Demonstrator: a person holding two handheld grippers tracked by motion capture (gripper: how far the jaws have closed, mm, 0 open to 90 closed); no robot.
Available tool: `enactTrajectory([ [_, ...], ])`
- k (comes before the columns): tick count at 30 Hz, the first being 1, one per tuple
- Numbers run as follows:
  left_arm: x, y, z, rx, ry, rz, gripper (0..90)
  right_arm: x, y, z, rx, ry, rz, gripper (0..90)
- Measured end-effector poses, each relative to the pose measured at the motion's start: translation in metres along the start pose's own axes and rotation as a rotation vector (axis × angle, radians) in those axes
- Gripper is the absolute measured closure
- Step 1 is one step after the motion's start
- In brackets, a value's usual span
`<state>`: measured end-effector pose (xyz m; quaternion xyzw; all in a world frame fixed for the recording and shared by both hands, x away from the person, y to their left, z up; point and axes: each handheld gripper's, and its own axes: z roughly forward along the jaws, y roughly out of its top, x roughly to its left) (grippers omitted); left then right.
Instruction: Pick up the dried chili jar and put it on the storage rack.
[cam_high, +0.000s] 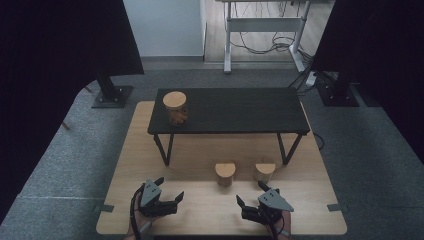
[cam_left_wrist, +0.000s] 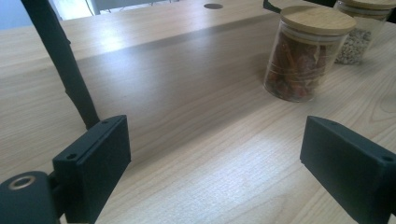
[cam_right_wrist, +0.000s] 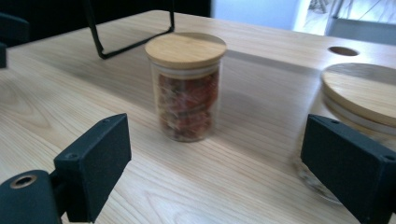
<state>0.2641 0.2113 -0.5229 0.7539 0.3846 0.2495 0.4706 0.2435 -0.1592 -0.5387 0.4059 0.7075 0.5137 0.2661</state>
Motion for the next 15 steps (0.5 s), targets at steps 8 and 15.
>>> enactTrajectory([
  [8, 0.007, -0.002, -0.003, -0.009, 0.010, -0.036, 8.4, 0.009, 0.004, 0.021, 0.047, 0.013, -0.002, 8.2],
  [15, 0.007, -0.004, 0.000, 0.006, 0.015, -0.029, 8.4, 0.017, 0.008, 0.041, 0.099, -0.001, 0.000, 9.2],
])
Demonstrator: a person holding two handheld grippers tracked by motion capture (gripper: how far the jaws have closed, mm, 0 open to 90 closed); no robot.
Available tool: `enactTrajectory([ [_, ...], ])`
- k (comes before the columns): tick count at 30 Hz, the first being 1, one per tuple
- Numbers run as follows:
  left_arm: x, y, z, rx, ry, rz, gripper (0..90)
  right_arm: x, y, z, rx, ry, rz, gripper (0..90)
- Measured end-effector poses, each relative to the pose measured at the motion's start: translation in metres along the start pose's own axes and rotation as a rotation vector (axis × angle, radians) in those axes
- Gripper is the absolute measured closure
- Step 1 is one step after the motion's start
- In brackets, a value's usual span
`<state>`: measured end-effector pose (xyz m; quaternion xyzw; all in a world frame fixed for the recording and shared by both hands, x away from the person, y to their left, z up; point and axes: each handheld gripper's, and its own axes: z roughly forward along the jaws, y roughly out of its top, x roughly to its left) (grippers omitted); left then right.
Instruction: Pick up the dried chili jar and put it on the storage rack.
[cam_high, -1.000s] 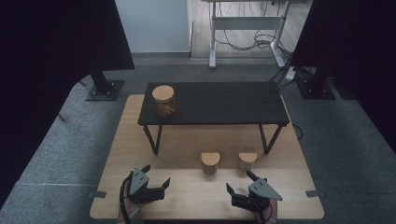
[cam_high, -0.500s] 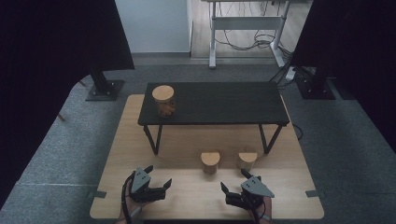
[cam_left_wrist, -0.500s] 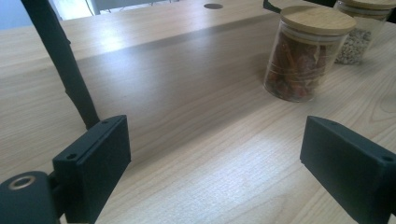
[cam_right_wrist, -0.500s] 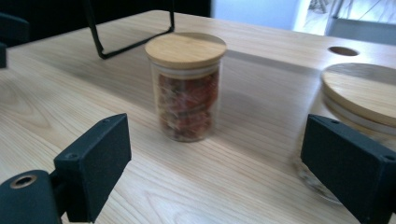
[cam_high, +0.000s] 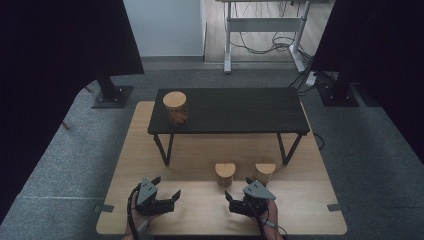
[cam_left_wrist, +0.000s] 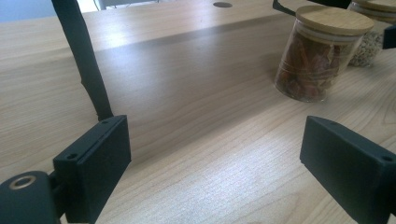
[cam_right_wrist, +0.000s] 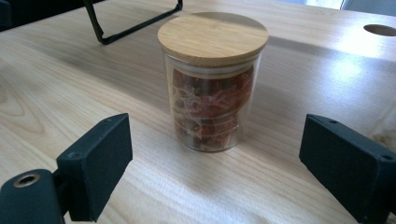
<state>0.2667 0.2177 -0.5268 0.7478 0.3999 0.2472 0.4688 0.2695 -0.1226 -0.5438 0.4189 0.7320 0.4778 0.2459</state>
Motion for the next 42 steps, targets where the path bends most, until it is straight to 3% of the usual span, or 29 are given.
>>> enactTrajectory([
  [10, 0.000, -0.002, 0.002, 0.004, 0.007, -0.001, 8.4, 0.004, 0.009, 0.024, 0.028, 0.014, 0.003, 9.7],
  [28, 0.001, -0.003, 0.003, 0.008, 0.012, 0.001, 8.4, 0.002, 0.021, 0.063, 0.118, -0.050, 0.007, 14.5],
  [34, 0.001, -0.004, 0.004, 0.015, 0.015, 0.008, 8.4, 0.004, 0.026, 0.070, 0.130, -0.044, 0.002, 24.9],
  [42, 0.001, -0.004, 0.003, 0.011, 0.011, 0.005, 8.4, 0.004, 0.025, 0.070, 0.121, -0.047, -0.003, 25.3],
])
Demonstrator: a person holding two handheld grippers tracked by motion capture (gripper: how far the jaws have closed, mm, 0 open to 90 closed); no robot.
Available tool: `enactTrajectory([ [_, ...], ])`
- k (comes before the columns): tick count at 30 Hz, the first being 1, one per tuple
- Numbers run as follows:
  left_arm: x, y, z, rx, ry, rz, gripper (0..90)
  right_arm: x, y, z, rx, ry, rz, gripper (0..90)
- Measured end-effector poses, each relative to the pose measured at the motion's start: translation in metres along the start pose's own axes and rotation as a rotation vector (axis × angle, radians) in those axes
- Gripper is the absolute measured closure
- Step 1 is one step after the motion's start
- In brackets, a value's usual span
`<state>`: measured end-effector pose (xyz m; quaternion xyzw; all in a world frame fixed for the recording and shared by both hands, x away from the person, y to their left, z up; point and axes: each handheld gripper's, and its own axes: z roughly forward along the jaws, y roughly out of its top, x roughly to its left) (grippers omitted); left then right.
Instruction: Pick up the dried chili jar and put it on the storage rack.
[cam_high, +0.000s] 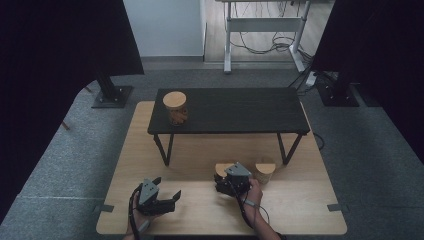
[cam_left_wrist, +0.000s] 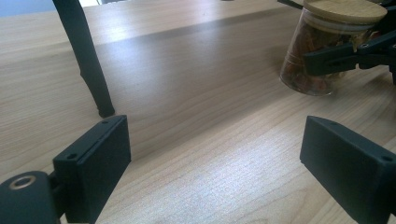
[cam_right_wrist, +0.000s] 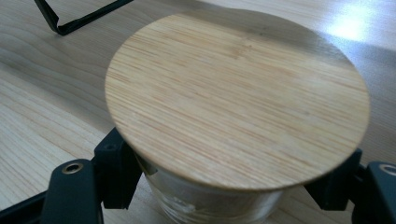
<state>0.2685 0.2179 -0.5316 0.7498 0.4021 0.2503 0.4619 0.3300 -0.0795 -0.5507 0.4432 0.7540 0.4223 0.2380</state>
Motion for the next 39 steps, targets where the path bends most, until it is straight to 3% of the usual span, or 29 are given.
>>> enactTrajectory([
  [8, 0.001, 0.000, -0.001, -0.004, 0.000, -0.008, 8.4, 0.001, 0.004, -0.007, -0.023, 0.023, -0.008, 25.4],
  [16, 0.001, -0.001, 0.000, 0.005, -0.006, -0.008, 8.4, 0.001, 0.005, -0.034, -0.075, 0.062, -0.031, 25.4],
  [26, -0.001, -0.002, 0.002, 0.013, -0.011, -0.003, 8.4, -0.003, 0.012, -0.058, -0.082, 0.087, -0.072, 25.4],
  [30, -0.001, -0.002, 0.002, 0.015, -0.016, -0.003, 8.4, -0.002, 0.012, -0.066, -0.089, 0.108, -0.109, 25.4],
  [39, -0.002, -0.003, 0.003, 0.027, -0.024, 0.000, 8.4, -0.002, 0.016, -0.084, -0.114, 0.106, -0.140, 25.4],
])
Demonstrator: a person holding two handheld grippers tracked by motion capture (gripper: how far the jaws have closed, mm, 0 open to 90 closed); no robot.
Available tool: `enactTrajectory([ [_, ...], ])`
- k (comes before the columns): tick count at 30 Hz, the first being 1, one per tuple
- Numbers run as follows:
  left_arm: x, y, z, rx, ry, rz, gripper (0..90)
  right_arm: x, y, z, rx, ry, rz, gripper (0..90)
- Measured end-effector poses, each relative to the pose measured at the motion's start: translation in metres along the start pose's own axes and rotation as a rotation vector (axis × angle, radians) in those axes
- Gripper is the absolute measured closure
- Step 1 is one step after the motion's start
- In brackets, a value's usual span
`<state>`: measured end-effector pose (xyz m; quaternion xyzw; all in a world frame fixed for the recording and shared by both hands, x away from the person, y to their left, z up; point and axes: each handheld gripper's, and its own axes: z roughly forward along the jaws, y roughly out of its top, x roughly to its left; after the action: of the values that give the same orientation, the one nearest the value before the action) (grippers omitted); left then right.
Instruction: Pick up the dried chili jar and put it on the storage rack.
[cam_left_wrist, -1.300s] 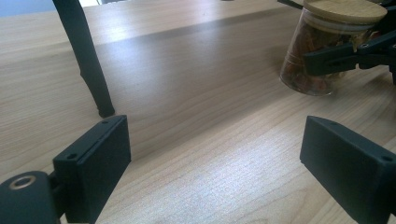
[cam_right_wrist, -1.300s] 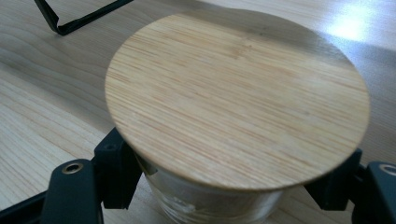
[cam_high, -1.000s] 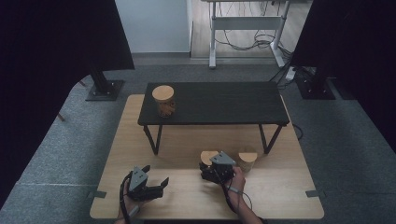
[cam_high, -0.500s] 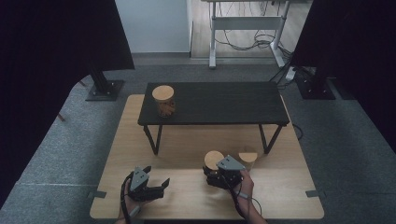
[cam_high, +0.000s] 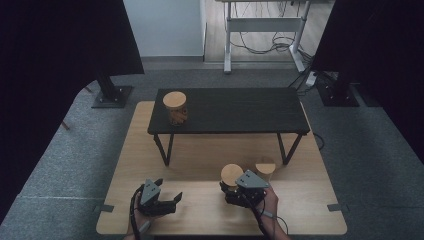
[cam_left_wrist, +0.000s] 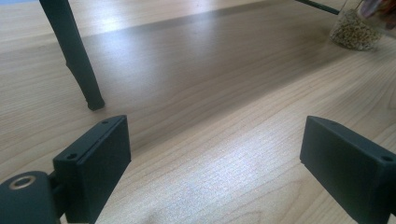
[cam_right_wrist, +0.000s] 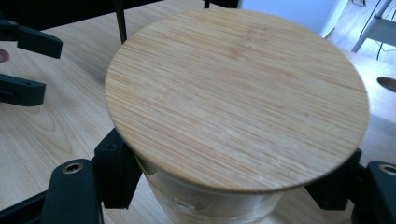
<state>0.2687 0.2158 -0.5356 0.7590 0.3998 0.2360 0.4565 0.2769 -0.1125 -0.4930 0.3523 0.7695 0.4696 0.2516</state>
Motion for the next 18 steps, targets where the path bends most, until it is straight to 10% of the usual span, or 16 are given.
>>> enactTrajectory([
  [18, 0.000, 0.001, -0.001, -0.004, 0.001, 0.001, 8.4, -0.005, 0.025, -0.027, -0.053, 0.001, -0.012, 25.4],
])
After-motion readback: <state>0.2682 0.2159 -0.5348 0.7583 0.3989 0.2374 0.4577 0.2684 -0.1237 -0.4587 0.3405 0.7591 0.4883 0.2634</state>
